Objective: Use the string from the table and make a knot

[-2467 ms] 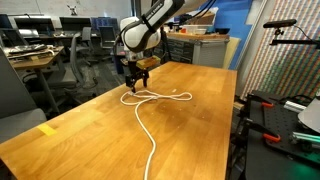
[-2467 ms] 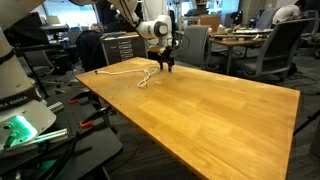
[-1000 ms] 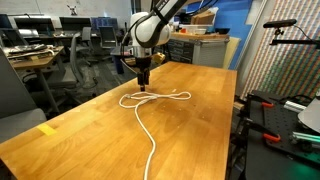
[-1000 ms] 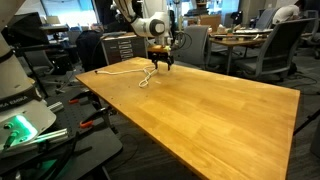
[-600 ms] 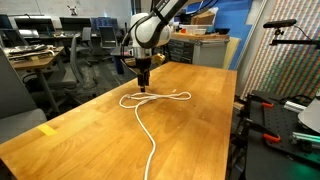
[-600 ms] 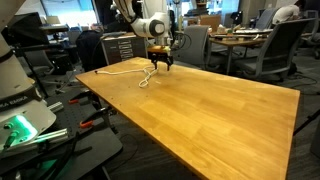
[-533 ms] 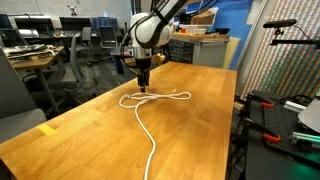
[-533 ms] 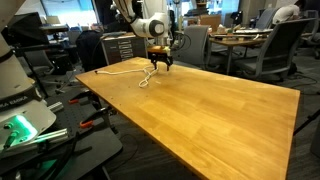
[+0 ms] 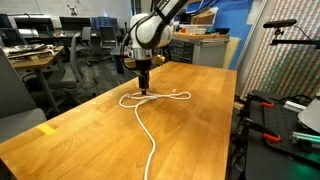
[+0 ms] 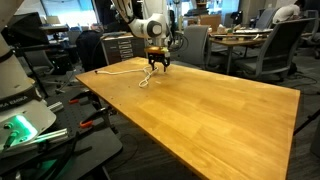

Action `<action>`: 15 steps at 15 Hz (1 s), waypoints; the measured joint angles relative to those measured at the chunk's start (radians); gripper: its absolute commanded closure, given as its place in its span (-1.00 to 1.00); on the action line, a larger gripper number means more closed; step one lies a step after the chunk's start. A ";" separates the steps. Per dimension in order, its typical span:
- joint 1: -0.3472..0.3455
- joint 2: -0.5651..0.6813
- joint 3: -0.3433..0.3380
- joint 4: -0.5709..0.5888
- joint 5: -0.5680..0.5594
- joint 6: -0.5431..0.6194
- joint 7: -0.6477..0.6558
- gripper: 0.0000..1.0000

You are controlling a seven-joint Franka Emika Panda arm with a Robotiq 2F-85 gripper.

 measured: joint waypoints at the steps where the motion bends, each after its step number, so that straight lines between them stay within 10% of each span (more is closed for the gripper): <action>1: 0.000 0.002 -0.001 -0.001 -0.004 0.003 0.000 -0.01; 7: -0.007 0.000 -0.001 -0.001 -0.034 0.015 -0.021 0.92; 15: -0.088 -0.090 0.187 -0.135 0.019 0.015 -0.286 0.95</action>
